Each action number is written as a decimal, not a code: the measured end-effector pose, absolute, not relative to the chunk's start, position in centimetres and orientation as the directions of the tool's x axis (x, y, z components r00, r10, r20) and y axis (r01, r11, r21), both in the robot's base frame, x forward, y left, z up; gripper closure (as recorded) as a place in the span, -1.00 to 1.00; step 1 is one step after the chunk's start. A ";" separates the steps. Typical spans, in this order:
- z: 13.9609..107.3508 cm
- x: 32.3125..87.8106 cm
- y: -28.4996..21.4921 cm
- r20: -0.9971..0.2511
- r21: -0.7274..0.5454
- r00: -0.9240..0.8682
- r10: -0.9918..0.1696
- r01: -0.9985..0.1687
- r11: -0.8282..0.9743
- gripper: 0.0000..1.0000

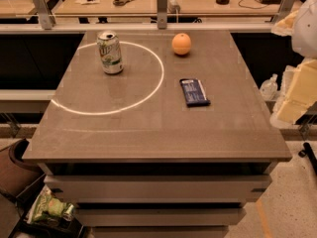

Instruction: Pick orange

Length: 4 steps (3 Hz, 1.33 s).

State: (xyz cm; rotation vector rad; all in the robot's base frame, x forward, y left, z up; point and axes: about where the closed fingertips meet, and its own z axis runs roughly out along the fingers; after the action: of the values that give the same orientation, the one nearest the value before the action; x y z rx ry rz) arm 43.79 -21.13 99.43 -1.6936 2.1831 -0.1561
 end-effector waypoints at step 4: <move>101.1 55.1 -26.4 -0.470 -0.422 -0.265 -0.842 -0.770 0.478 -1.00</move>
Offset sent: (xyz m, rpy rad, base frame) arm 0.0846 -0.0416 0.0186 0.0985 -0.0815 -0.1420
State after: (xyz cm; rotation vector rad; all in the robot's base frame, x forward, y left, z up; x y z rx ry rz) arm 55.06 -26.44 101.07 -1.3275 2.0743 -0.1417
